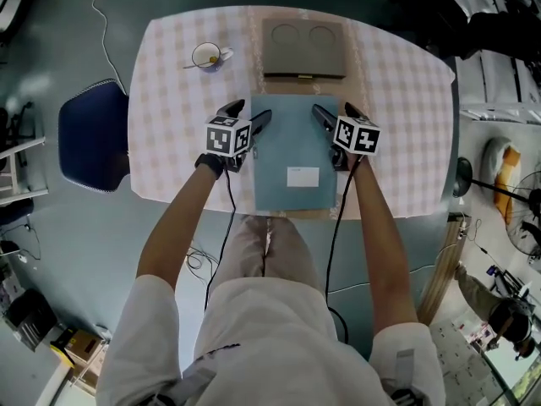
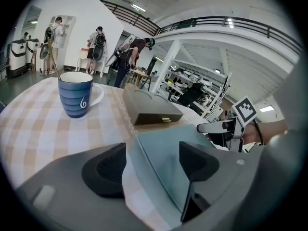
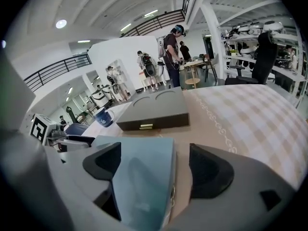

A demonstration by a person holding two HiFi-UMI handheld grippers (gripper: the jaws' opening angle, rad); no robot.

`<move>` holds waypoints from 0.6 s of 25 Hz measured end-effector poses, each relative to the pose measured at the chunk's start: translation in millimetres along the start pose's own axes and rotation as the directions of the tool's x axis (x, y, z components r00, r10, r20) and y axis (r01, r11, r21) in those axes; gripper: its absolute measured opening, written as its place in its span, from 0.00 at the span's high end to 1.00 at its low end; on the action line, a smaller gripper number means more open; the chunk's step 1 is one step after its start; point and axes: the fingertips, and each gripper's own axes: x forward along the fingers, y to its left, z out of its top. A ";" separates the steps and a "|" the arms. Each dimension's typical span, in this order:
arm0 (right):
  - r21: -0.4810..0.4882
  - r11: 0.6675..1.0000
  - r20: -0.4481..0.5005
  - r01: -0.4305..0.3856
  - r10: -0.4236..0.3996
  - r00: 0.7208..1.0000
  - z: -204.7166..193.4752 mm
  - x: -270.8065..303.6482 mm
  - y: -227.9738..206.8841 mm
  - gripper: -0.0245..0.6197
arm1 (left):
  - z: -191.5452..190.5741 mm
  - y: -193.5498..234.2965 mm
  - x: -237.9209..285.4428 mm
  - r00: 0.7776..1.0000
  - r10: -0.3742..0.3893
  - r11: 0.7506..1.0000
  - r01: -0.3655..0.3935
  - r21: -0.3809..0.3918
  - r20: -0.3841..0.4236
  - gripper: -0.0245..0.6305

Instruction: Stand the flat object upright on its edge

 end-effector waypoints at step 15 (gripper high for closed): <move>-0.020 1.000 -0.028 0.007 -0.007 1.000 -0.6 5.8 -2.3 0.58 | 0.7 -3.9 9.3 0.998 0.008 1.000 -0.007 0.007 -0.062 0.58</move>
